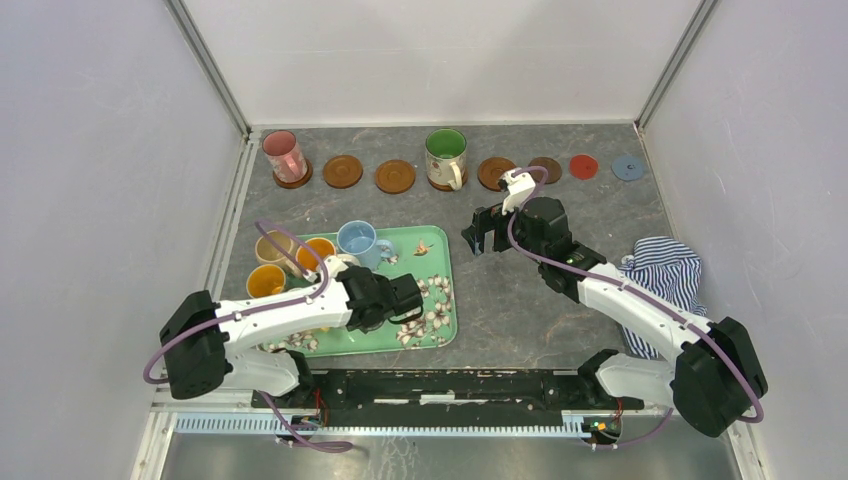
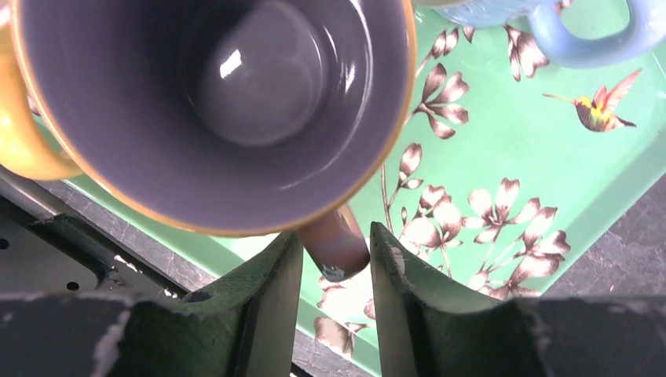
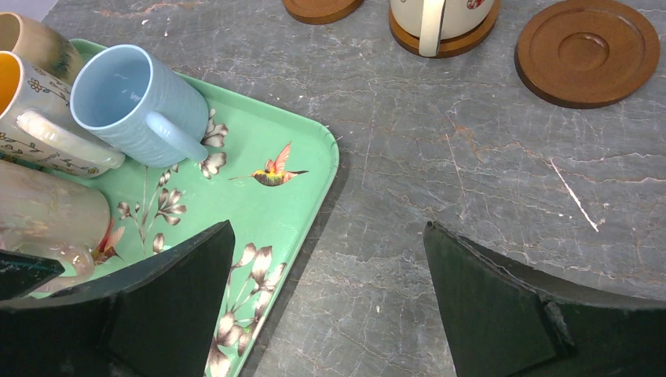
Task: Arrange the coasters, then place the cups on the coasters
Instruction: Pick up the cup from the tray.
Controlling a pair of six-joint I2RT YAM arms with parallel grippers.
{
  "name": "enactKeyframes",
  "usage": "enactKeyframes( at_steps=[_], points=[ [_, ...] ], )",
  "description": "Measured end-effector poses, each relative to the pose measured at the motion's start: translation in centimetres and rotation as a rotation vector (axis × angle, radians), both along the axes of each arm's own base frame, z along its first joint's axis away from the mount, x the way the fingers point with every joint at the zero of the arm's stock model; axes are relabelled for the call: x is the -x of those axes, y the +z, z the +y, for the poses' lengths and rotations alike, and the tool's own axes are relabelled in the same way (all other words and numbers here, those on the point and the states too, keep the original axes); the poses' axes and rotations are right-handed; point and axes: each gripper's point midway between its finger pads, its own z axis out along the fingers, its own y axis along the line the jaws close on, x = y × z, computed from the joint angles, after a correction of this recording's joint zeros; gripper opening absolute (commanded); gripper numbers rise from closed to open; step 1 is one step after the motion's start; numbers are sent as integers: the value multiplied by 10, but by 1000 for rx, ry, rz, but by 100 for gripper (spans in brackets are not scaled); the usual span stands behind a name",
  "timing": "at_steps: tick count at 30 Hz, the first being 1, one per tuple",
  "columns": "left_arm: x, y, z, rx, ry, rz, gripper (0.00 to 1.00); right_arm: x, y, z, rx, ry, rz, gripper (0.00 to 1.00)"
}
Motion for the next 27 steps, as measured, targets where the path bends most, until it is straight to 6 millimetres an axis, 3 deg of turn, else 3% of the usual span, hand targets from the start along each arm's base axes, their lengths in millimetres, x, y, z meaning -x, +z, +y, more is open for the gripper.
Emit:
enactKeyframes(
  at_steps=[6,9,14,16,27],
  points=[
    [6,5,-13,14,-52,-6,29,0,0,-1,3,-3,-2,98],
    [8,5,-16,14,-71,-7,28,0,0,-1,4,-3,-2,98],
    [11,5,-15,6,-78,-3,58,0,-2,-1,5,-3,0,98],
    [12,7,-13,5,-76,-4,62,0,-2,-1,6,-3,0,98],
    [5,11,11,-59,-58,-79,54,0,-3,-1,7,-2,2,98]
  ],
)
